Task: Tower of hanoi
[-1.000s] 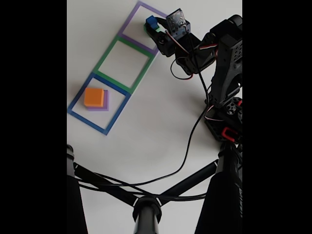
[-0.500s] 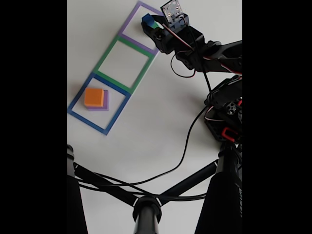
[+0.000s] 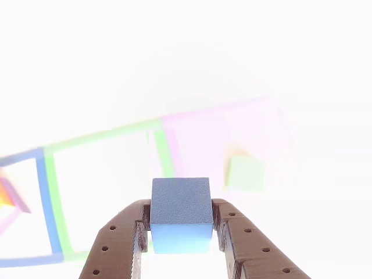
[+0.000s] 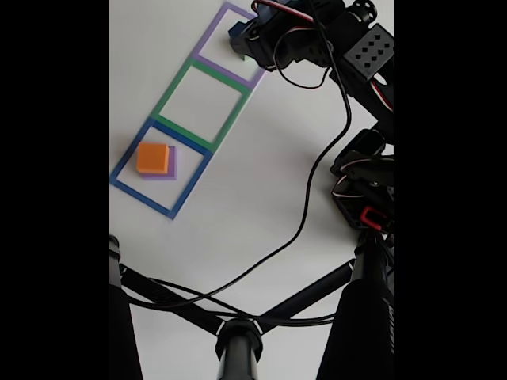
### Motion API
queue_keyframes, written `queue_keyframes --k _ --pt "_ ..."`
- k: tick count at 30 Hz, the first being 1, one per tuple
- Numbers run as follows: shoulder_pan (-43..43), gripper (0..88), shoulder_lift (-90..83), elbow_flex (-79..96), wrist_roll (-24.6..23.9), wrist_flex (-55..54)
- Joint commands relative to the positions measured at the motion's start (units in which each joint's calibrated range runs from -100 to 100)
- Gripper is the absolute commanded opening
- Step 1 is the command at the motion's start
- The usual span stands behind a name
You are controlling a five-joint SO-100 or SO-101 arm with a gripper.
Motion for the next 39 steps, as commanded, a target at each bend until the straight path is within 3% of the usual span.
queue_keyframes --k 1,9,19,25,39 --pt "-3.53 1.4 -0.19 -19.24 0.00 17.69" --pt "-10.43 1.3 0.70 -27.34 0.00 24.98" --pt "-14.08 1.2 1.26 -19.15 0.00 17.21" --pt "-12.26 1.2 0.54 1.12 0.00 -3.93" --pt "-10.53 1.5 11.44 43.57 0.00 -68.46"
